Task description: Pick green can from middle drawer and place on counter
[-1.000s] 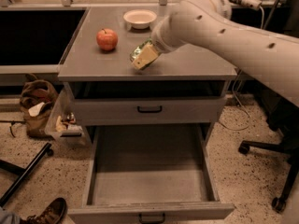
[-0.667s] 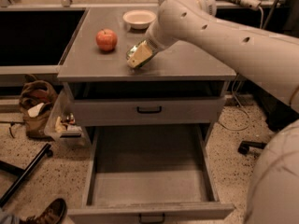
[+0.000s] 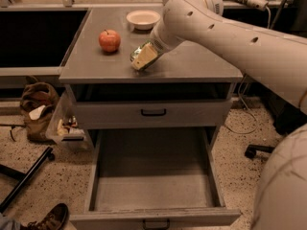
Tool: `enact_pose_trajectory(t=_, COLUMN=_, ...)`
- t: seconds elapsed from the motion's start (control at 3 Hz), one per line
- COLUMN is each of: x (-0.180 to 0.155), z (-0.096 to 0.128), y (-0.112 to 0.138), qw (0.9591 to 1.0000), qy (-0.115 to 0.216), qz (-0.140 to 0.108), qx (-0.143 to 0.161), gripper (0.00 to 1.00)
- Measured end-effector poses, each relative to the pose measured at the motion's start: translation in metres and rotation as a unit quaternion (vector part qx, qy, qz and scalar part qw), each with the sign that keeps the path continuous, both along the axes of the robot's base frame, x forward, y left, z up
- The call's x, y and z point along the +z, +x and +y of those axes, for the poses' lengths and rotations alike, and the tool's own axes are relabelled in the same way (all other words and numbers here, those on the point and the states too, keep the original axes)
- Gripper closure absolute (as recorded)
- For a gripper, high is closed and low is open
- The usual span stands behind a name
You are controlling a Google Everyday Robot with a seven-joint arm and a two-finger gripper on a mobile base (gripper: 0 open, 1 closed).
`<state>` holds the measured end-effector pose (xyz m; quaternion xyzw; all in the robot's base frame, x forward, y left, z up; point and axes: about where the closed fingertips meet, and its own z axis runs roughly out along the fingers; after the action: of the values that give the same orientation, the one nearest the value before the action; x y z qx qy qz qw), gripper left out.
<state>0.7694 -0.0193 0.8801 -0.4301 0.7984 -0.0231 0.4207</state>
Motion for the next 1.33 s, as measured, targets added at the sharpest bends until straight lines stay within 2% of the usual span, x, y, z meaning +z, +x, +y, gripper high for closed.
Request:
enact_pose_trajectory(t=1.0, x=-0.0001, z=0.0001, y=0.0000, qw=1.0000, qy=0.000, qz=0.000, qx=0.000, gripper=0.12)
enact_pose_trajectory(t=1.33, x=-0.0002, z=0.0002, y=0.0000, qw=1.0000, qy=0.000, qz=0.000, qx=0.000, gripper=0.00)
